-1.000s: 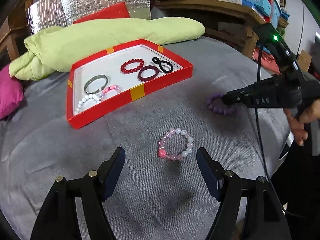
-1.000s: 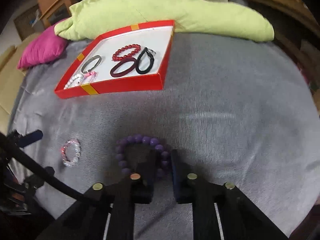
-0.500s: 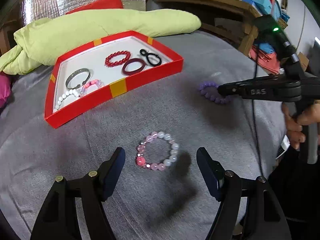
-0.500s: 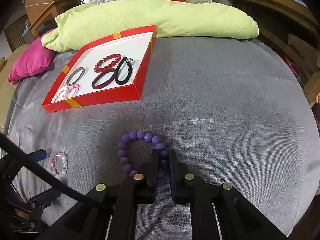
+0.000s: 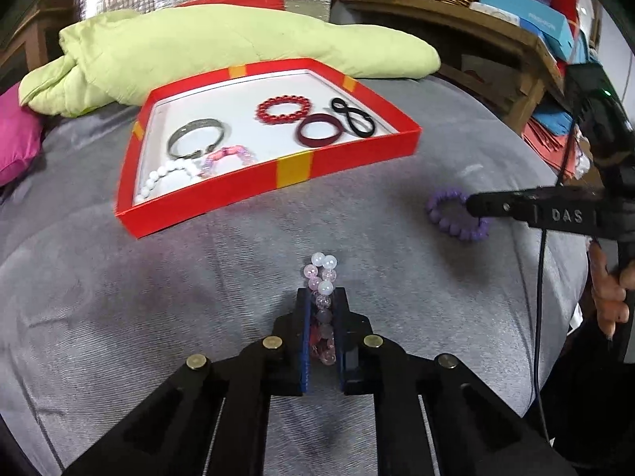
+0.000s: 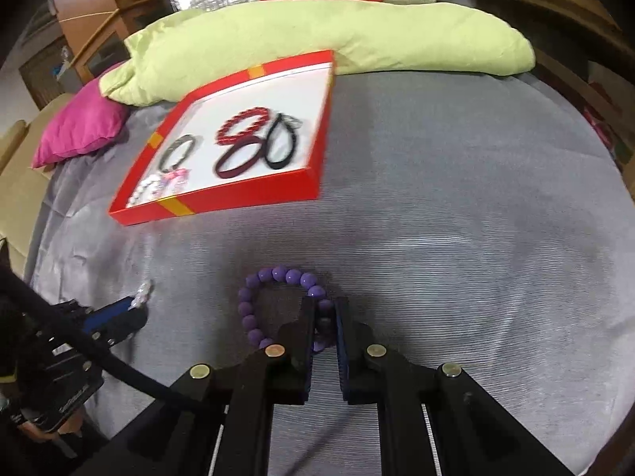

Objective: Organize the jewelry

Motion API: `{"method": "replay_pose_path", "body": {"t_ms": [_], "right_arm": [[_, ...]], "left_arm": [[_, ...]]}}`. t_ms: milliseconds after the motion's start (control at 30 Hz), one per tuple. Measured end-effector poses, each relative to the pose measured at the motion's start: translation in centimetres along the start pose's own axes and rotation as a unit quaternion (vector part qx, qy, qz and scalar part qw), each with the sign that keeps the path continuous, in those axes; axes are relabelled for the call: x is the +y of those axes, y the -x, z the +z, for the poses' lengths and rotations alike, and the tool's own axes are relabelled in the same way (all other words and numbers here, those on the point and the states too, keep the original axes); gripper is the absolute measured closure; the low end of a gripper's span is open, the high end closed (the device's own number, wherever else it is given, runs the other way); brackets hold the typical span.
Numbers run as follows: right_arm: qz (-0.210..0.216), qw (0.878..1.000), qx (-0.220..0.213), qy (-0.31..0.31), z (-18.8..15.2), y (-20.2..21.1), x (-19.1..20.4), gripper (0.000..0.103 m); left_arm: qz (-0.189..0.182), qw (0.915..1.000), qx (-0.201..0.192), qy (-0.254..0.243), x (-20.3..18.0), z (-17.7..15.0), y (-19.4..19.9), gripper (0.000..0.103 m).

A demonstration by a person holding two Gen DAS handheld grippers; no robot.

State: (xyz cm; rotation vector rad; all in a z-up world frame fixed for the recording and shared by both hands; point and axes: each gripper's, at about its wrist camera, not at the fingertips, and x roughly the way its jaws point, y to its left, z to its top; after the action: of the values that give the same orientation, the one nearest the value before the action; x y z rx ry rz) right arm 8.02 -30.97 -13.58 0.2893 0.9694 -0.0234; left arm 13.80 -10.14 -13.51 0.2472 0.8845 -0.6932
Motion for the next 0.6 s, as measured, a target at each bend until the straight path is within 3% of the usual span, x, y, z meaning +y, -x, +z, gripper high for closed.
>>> {"method": "replay_pose_path", "body": {"t_ms": [400,533,600], "right_arm": [[0.041,0.999,-0.02,0.017,0.7,0.2,3.1,0.092],[0.034,0.999,-0.015,0.003,1.0,0.1,2.5,0.092],[0.039,0.999,-0.006,-0.006,1.1,0.0,1.8,0.084]], "left_arm": [[0.015,0.9991,-0.018,0.036,3.0,0.2,1.6,0.095],[0.015,0.999,-0.017,0.038,3.4,0.0,1.8,0.095],[0.018,0.9991,-0.016,0.036,3.6,-0.1,1.8,0.095]]}}
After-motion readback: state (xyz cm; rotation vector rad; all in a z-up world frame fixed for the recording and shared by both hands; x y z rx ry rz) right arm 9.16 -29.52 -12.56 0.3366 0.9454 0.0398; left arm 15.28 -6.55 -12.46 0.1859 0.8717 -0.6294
